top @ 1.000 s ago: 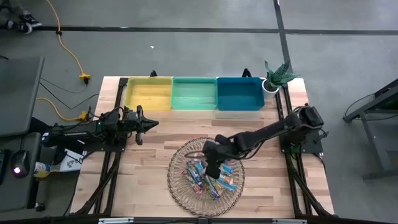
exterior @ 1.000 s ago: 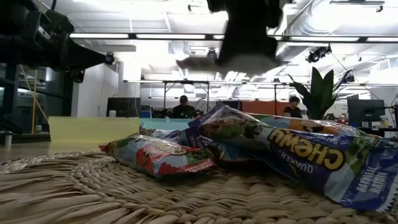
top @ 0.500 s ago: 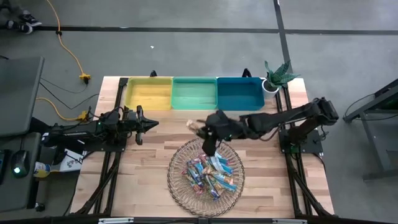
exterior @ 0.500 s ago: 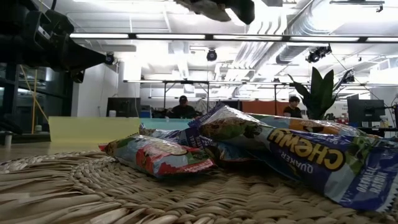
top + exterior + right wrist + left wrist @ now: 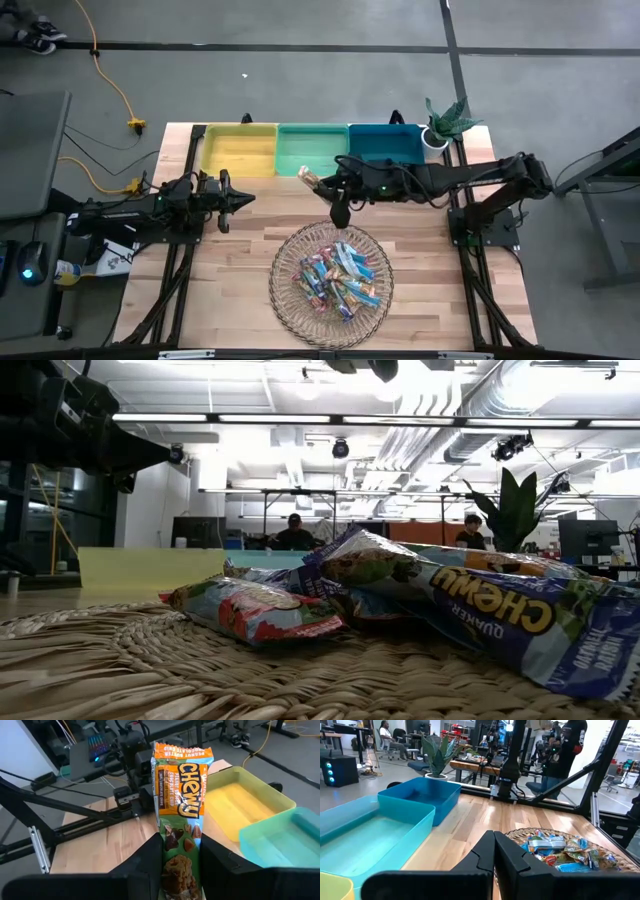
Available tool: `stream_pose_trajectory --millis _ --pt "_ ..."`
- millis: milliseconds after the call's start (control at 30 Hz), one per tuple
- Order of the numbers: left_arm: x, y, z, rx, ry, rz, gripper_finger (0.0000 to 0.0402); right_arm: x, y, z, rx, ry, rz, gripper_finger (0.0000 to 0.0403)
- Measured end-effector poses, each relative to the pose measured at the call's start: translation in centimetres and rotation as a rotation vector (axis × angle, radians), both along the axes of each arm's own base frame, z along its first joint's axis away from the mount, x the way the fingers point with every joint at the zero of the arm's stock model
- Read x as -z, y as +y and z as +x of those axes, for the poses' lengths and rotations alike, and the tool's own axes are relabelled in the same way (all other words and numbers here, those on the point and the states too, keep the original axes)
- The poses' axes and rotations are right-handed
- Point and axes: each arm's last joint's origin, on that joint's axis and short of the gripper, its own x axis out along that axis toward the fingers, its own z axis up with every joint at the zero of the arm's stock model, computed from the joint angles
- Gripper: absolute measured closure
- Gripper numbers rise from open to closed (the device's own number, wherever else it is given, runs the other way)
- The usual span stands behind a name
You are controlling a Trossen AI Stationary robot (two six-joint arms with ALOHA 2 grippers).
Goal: Pick and place Granola Bars by type
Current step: Put the orange granola bar into the blue bin
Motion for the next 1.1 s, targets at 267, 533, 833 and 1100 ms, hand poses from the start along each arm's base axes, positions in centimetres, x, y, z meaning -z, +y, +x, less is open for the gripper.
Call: stream_pose_trajectory --millis 267,533,833,1100 --pt "0.0 0.0 0.0 0.0 0.0 0.0 0.0401 -0.3 -1.6 -0.2 0.15 -0.006 -0.075 0.0309" --pt "0.0 0.0 0.0 0.0 0.0 0.0 0.0401 -2.1 -6.6 -1.6 0.437 -0.059 -0.188 0.0309" --pt "0.2 0.0 0.0 0.0 0.017 -0.002 0.0401 0.4 -14.9 -6.0 0.87 0.224 -0.101 0.0309" --pt "0.2 0.0 0.0 0.0 0.023 -0.002 0.0401 5.2 -20.1 -6.9 0.932 0.491 0.05 0.0309"
